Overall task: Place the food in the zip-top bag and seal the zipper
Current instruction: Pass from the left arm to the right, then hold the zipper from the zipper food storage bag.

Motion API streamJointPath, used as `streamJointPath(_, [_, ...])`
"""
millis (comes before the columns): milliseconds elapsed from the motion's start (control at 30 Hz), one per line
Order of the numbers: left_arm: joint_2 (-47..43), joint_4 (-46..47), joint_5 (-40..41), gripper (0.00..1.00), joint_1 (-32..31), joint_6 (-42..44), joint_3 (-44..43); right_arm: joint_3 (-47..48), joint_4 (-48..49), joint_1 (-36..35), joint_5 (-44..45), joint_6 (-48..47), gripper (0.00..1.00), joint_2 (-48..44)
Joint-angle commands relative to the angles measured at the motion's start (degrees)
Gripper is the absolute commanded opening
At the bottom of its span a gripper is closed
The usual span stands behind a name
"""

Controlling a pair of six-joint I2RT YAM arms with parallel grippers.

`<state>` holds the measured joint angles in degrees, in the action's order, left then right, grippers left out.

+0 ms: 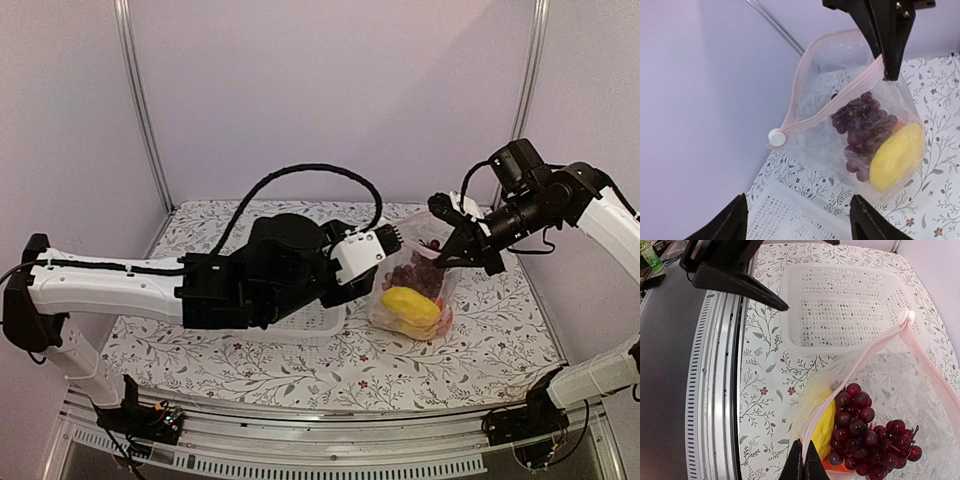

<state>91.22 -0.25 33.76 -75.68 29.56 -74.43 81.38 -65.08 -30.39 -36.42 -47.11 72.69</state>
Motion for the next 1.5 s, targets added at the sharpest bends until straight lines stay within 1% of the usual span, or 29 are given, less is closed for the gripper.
streamJointPath(0, [-10.55, 17.60, -6.39, 0.72, 1.33, -11.12, 14.11, -2.48, 0.63, -0.41, 0.61, 0.88, 0.00, -3.13])
streamJointPath(133, [-14.25, 22.84, -16.47, 0.72, 5.11, -19.18, 21.83, -4.53, 1.29, -0.30, 0.41, 1.44, 0.00, -4.92])
streamJointPath(300, [-12.83, 31.33, -27.89, 0.70, 10.51, -24.86, 25.79, -5.63, 1.45, -0.34, 0.39, 1.50, 0.00, -5.83])
streamJointPath(433, [-9.90, 37.71, -38.37, 0.66, 15.52, -28.21, 26.64, -5.42, 1.03, -0.28, -0.02, 1.67, 0.00, -5.63])
streamJointPath(567, [-6.01, 38.64, -45.59, 0.65, 18.24, -26.91, 23.62, -5.53, 0.84, -0.28, 0.12, 1.83, 0.00, -5.11])
streamJointPath(733, [0.42, 37.86, -52.08, 0.65, 20.82, -27.91, 18.94, -5.23, 0.92, -0.28, -0.01, 1.97, 0.00, -4.58])
streamJointPath(833, [3.19, 39.70, -53.40, 0.65, 21.49, -28.87, 17.50, -5.25, 1.03, -0.30, 0.16, 1.98, 0.00, -4.34])
streamJointPath(933, [5.77, 43.83, -57.94, 0.60, 23.09, -32.27, 16.43, -5.27, 1.30, -0.28, 0.21, 2.07, 0.00, -4.22])
streamJointPath(1033, [8.85, 48.03, -64.42, 0.53, 24.97, -36.59, 14.64, -5.48, 1.49, -0.29, 0.36, 2.23, 0.00, -4.13])
streamJointPath(1100, [11.32, 49.72, -67.33, 0.49, 25.56, -37.79, 13.28, -5.74, 1.63, -0.28, 0.69, 2.35, 0.00, -4.17])
streamJointPath(1167, [12.88, 50.50, -68.34, 0.47, 25.66, -38.40, 12.16, -5.88, 1.79, -0.20, 1.10, 2.50, 0.00, -4.22])
streamJointPath(1333, [16.43, 51.45, -71.42, 0.46, 25.66, -39.75, 9.53, -6.10, 2.26, -0.02, 1.27, 2.81, 0.00, -4.22])
streamJointPath(1467, [18.37, 51.84, -72.99, 0.41, 25.65, -40.87, 7.67, -6.15, 2.38, 0.05, 1.32, 3.14, 0.00, -3.88])
